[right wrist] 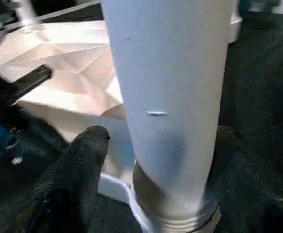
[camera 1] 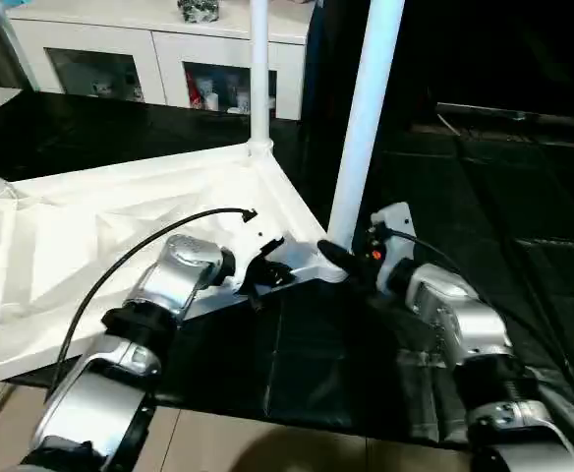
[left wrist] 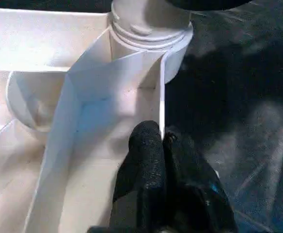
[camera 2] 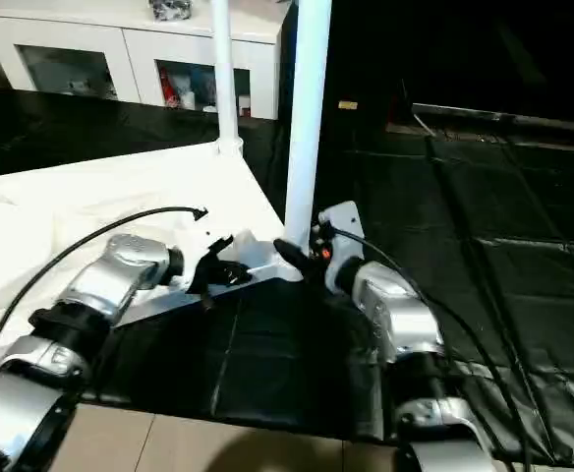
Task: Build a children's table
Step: Rotate leg to tighten
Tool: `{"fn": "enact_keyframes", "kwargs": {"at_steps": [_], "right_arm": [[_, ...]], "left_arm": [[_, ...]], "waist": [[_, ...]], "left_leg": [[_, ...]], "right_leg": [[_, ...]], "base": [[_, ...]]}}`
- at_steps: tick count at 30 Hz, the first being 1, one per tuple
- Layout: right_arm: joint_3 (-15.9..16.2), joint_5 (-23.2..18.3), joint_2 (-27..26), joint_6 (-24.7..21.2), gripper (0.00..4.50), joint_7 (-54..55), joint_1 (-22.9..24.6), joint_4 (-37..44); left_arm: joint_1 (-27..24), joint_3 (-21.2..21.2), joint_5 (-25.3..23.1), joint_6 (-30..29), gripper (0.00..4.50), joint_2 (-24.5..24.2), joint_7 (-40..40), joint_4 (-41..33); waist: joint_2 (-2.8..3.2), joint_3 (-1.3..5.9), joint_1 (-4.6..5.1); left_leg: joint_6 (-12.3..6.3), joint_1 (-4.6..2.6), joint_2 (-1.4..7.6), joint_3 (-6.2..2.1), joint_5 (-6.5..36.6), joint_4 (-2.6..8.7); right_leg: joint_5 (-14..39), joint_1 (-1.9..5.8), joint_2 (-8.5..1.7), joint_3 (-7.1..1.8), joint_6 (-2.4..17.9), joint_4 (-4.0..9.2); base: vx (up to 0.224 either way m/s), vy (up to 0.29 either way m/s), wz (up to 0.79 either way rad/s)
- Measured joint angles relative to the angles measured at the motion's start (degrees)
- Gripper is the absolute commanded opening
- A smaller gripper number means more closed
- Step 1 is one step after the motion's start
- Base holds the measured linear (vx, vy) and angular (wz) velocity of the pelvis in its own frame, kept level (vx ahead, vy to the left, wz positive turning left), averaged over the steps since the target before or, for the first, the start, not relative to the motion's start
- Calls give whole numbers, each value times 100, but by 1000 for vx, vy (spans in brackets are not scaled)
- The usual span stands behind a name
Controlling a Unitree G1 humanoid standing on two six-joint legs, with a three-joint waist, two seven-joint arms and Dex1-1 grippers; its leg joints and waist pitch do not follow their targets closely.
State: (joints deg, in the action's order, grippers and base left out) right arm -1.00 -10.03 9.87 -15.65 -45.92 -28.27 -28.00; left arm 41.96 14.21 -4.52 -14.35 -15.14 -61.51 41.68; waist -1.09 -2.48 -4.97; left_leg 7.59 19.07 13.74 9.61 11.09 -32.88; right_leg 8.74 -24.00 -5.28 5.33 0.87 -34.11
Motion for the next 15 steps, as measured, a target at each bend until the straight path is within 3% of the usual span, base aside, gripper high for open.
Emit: {"fn": "enact_keyframes", "kwargs": {"at_steps": [9,15], "right_arm": [[530,-217,875,-61,443,-1893,96,141],[790,-281,1235,-25,443,-2773,93,137]], "left_arm": [[-174,284,64,578,0,-475,-1137,-218],[-256,503,115,902,0,-688,-1744,-380]], "waist": [[0,-2,-67],[0,-2,-192]], "left_leg": [[-2,-1,2,3,0,11],[-2,6,4,5,0,5]], "right_leg": [[11,3,-1,4,10,-3],[11,7,-3,1,10,-4]], "base": [[0,0,0],[0,0,0]]}}
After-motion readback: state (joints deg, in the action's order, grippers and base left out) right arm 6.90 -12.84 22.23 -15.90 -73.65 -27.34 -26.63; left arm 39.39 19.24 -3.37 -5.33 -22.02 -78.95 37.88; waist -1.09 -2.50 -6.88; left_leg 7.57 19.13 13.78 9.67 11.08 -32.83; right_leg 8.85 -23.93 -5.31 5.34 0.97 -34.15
